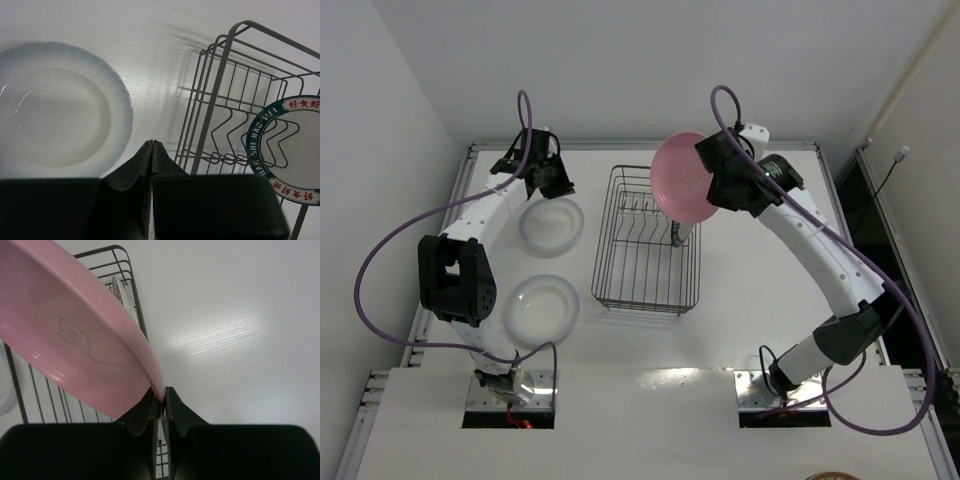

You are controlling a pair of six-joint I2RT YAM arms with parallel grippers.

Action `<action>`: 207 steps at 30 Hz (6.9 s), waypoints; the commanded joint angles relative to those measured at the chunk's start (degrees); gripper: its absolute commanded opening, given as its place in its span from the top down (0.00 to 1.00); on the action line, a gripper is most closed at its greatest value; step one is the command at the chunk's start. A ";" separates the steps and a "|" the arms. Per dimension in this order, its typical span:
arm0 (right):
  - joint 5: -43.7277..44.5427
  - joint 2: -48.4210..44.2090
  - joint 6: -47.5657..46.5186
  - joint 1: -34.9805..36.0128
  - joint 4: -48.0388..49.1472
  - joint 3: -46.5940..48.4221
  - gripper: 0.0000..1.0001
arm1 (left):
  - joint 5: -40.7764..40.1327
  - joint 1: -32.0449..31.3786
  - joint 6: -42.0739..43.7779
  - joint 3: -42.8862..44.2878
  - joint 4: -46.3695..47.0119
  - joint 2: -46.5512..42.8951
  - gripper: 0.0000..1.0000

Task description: Load the plates into the dish rack

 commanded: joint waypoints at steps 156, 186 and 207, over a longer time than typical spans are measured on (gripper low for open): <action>27.09 27.61 2.87 6.16 -17.86 15.94 1.00 | 12.14 -5.95 -13.86 -12.81 9.27 2.95 0.45; 27.78 25.77 5.77 7.21 -17.86 13.04 1.00 | 18.12 -5.95 -14.38 -14.39 12.44 3.48 0.80; 25.33 23.94 26.14 18.02 -17.86 8.85 1.00 | 22.87 -5.95 -14.38 -14.30 13.58 4.54 0.80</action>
